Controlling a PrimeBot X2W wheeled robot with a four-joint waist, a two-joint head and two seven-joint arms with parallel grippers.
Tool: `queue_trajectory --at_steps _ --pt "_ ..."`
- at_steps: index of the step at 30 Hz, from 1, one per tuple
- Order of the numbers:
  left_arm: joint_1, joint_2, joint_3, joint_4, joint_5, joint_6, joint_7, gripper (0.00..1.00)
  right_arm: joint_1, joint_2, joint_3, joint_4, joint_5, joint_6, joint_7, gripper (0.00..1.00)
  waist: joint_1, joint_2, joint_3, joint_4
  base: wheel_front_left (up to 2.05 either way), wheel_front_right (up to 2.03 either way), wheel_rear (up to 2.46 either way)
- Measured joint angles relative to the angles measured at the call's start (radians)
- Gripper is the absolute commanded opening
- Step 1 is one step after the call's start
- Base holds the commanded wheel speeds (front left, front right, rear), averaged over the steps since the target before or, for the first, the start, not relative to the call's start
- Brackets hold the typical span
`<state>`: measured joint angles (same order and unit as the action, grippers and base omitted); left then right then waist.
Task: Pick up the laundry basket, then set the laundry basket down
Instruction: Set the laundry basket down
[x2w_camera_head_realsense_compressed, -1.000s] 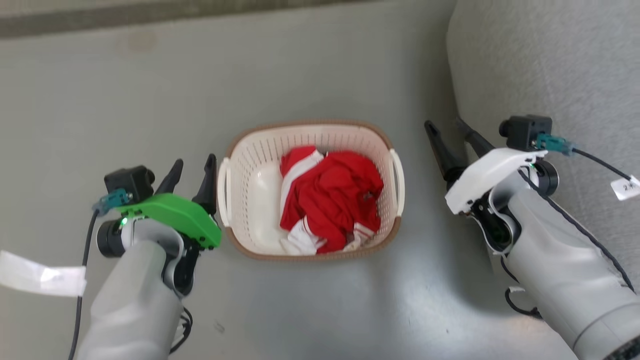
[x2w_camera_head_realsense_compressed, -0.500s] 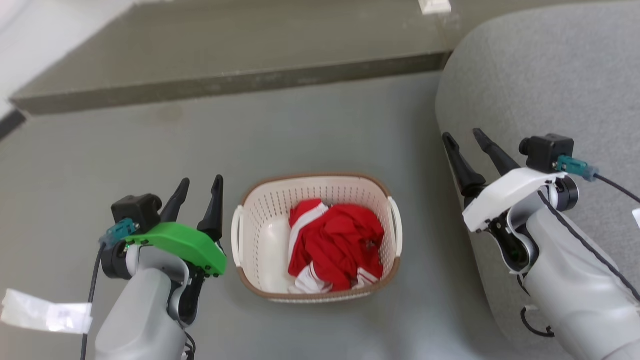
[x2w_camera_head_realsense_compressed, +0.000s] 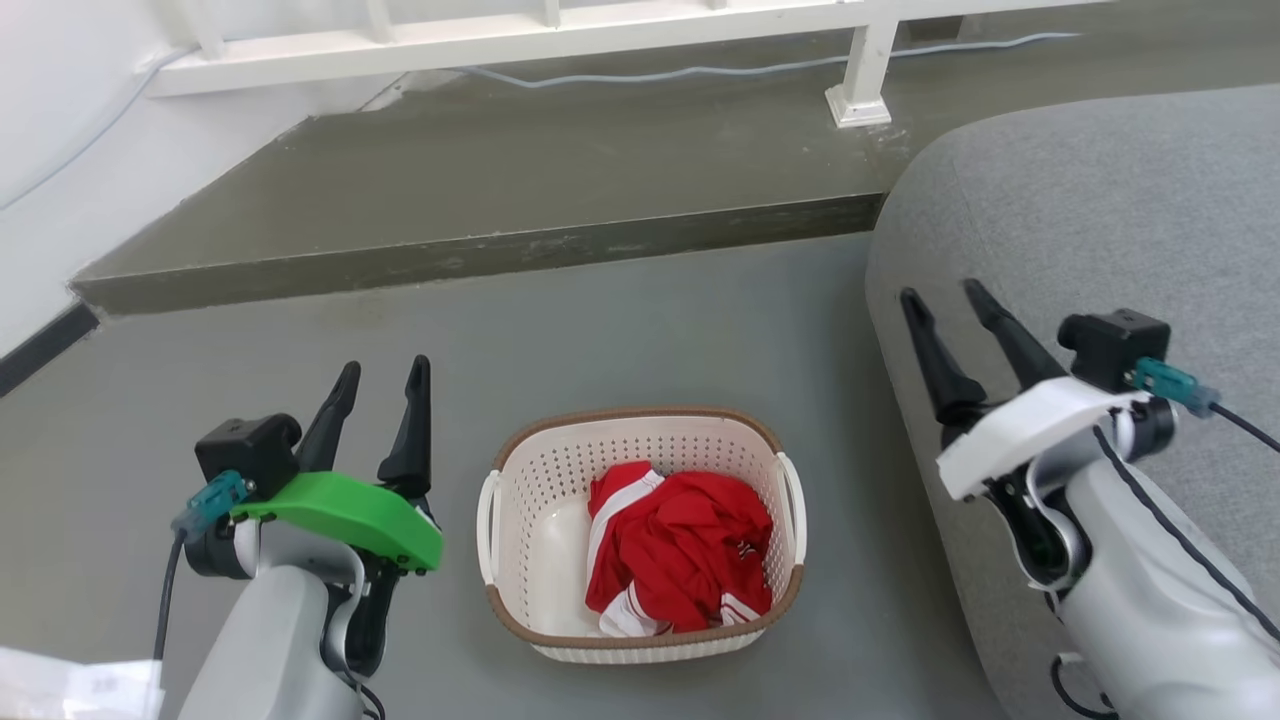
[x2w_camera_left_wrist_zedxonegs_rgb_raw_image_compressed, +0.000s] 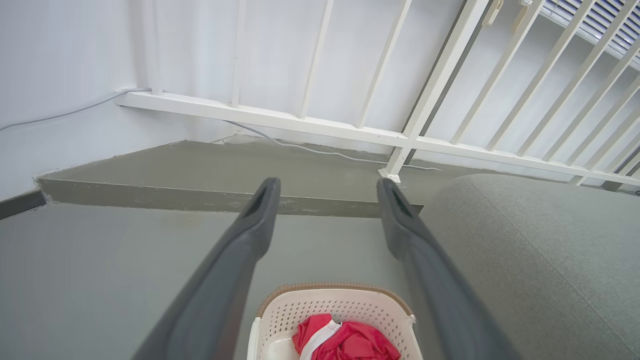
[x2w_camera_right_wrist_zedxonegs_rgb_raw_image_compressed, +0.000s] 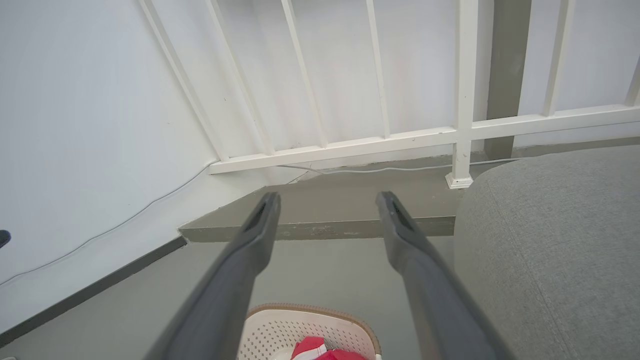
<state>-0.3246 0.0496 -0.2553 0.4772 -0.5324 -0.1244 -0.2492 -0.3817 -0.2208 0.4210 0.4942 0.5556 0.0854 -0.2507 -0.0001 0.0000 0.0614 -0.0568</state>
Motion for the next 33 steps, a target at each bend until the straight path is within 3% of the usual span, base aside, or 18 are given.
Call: queue_trajectory --at_steps 10,33 --pt "0.067 -0.005 0.081 -0.112 -0.001 0.01 -0.003 1.0 0.069 0.005 -0.076 -0.088 -0.028 -0.026 -0.001 1.0 0.0 0.0 -0.002 0.004 0.0 0.0 0.0" --pt "0.153 -0.007 0.072 -0.213 0.125 0.025 -0.003 1.0 0.151 0.028 -0.113 -0.167 -0.117 -0.027 -0.001 1.0 0.0 0.0 0.007 0.008 0.0 0.0 0.0"
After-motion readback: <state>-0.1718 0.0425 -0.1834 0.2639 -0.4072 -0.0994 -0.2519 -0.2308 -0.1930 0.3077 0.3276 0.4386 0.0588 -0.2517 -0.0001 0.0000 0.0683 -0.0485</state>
